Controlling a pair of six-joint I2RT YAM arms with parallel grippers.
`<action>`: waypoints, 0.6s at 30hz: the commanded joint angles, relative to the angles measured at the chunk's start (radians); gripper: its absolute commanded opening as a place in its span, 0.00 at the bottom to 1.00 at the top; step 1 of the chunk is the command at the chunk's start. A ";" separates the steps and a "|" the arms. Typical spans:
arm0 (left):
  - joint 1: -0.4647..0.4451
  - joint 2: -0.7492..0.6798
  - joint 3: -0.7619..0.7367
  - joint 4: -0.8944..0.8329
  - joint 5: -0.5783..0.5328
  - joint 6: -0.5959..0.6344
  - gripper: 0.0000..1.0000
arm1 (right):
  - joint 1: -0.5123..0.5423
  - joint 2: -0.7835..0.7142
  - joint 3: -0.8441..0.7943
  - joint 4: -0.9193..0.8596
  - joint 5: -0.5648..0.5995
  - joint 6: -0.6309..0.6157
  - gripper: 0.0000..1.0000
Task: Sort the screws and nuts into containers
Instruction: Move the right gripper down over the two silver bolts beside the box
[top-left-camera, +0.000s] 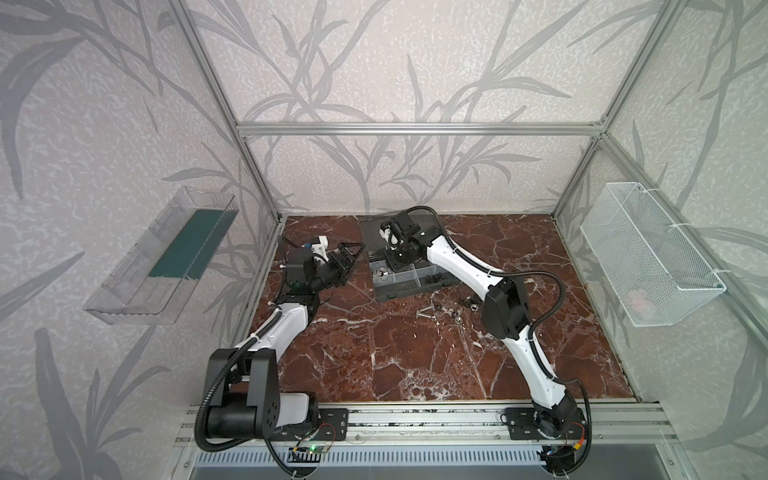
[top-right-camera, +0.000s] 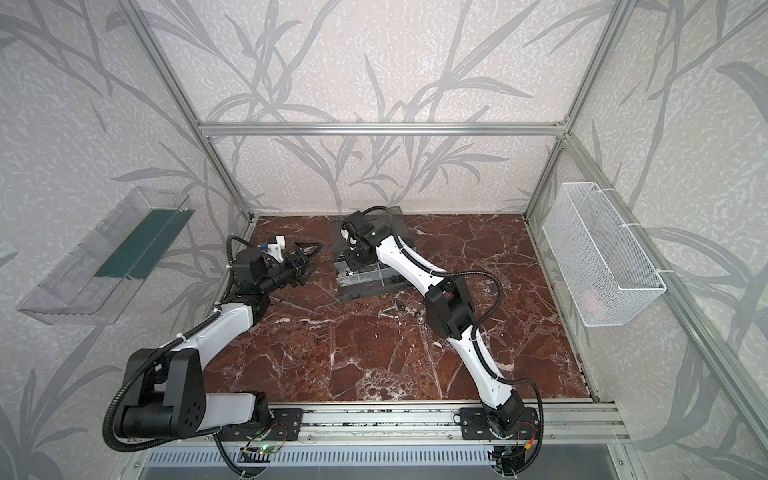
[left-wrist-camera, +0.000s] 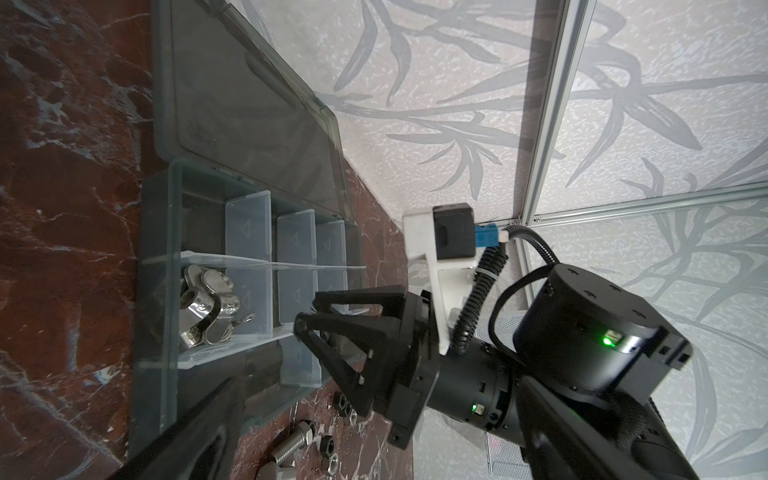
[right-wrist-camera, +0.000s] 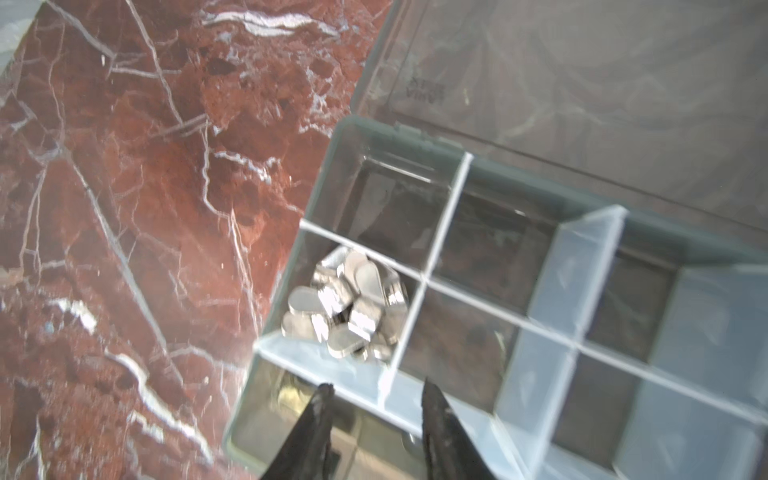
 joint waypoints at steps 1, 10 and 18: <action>-0.018 0.012 0.001 0.026 0.018 0.011 0.99 | -0.011 -0.140 -0.123 0.045 0.024 -0.016 0.39; -0.102 0.011 0.012 -0.025 0.005 0.049 0.99 | -0.022 -0.405 -0.552 0.207 0.048 -0.007 0.47; -0.154 0.027 0.007 -0.024 0.000 0.039 0.99 | -0.022 -0.556 -0.834 0.285 0.028 -0.002 0.54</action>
